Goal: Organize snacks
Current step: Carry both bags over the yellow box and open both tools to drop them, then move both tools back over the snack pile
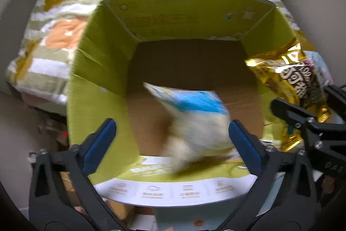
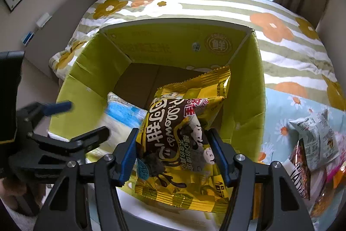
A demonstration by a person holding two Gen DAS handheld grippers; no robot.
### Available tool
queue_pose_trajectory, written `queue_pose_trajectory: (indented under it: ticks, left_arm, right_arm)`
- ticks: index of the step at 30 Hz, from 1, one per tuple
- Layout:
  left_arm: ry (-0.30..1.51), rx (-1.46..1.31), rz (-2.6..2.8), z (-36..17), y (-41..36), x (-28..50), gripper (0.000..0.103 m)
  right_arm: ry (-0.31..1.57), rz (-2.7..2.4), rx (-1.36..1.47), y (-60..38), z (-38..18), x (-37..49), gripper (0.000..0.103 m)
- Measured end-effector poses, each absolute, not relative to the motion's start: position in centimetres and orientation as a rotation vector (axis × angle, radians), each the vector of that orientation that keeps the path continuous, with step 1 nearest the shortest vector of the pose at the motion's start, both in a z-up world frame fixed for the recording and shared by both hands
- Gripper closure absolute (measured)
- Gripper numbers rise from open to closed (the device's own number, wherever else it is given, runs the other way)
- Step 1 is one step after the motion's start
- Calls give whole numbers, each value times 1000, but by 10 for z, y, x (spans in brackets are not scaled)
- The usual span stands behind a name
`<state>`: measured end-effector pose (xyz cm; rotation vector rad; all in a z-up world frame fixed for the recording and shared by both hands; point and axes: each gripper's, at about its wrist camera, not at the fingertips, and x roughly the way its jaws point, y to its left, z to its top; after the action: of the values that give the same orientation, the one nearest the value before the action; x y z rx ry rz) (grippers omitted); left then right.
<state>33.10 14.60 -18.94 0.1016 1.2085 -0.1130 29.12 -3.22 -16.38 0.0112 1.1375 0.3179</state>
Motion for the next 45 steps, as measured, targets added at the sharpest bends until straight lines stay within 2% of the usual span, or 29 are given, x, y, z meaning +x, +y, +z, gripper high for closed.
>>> queue_pose_trajectory:
  ticks: [13,14,16,17,18,27,34,45]
  left_arm:
    - [1159,102,-39,-176,166,304,0]
    - [1156,84,-46,-174,168,302,0]
    - [1151,57,-52,-172,172,298,0]
    - [1150,47,-57,-172,174,296,0]
    - [1148,39,-59,-171,175,294,0]
    - [1088,46,-53,-161,181,272,0]
    - [1048,53,-130,-148,173,257,0]
    - [966,81,-305,-121,125,237,0]
  right_arm:
    - [1167,310,23,-31,-174,288,43]
    - [1149,297,20,-30,-173,286,39]
    - [1115,292,21,-29,-172,283,23]
    - [1104,291,25,-30,-172,282,9]
    - [1095,289,29,-30,-172,280,4]
    - [1098,261,-4,-33,-168,254,4]
    - [1055,227,11,-41,-144,233,4]
    - [954,120,41,-85,-106,183,4]
